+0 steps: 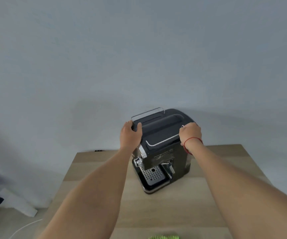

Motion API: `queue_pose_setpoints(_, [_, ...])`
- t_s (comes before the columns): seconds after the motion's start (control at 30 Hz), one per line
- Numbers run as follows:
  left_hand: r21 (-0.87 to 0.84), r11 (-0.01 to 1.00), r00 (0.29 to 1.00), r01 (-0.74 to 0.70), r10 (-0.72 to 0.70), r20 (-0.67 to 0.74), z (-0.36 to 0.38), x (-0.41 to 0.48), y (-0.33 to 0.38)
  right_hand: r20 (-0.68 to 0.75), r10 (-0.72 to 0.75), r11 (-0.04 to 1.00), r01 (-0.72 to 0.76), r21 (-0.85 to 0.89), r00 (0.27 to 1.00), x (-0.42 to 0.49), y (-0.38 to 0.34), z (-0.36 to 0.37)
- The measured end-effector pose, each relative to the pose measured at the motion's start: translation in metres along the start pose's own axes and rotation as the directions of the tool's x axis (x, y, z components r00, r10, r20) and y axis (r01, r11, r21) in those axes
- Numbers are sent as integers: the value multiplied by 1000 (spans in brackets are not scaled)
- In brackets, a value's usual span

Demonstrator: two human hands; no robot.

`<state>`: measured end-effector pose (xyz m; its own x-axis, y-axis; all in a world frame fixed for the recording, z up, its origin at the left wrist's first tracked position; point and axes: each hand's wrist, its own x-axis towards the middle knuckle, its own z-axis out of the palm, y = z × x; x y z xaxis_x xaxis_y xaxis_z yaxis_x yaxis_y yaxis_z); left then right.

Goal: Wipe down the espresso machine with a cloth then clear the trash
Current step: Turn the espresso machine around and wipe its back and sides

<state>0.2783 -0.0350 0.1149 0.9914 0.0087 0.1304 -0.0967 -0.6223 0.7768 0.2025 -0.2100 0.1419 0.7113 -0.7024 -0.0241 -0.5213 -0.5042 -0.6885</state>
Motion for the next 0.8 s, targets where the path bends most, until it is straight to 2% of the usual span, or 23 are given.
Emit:
queue_pose_setpoints(0.07, [49,999,999,-22,20,31,-5,9,2,-10,-31,998,30,-49,999,-3,-3,-1])
queue_pose_setpoints(0.13, [112,994,999,-12,7,43,-5,9,6,-2,-70,983,69,-171,998,-5,-7,-7])
queue_pose_setpoints(0.2, [163,985,999,49,-45,-25,-1,-1,14,18,-127,941,127,-314,992,-6,-11,-15])
queue_pose_setpoints(0.27, [135,986,991,96,-82,-110,6,-18,28,29,-177,899,174,-403,984,-4,-17,-19])
queue_pose_setpoints(0.43, [148,985,989,89,-69,-134,31,-58,40,59,-230,817,225,-531,971,3,-22,-21])
queue_pose_setpoints(0.53, [152,987,988,55,-32,-149,34,-56,33,83,-215,828,226,-513,973,9,-20,-21])
queue_pose_setpoints(0.67, [95,995,991,-16,28,-131,26,-42,22,75,-170,912,186,-365,983,10,-15,-9])
queue_pose_setpoints(0.8, [40,997,993,-67,70,-99,10,-15,3,130,-234,880,267,-393,963,13,-23,-1])
